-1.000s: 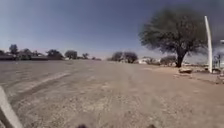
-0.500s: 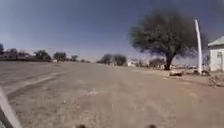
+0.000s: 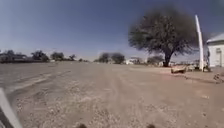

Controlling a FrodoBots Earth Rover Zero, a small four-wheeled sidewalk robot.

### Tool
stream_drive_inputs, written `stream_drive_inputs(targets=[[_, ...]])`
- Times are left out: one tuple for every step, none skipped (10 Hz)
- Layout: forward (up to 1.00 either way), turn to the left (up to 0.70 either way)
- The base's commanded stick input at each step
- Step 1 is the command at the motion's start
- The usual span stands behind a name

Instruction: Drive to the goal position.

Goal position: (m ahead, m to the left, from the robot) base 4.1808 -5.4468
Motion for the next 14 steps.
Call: stream_drive_inputs(targets=[[0.7,0.0],[0.7,0.0],[0.7,0.0],[0.7,0.0],[0.7,0.0],[0.7,0.0],[0.7,0.0],[0.7,0.0],[0.7,0.0],[0.7,0.0],[0.7,0.0],[0.7,0.0],[0.7,0.0],[0.7,0.0]])
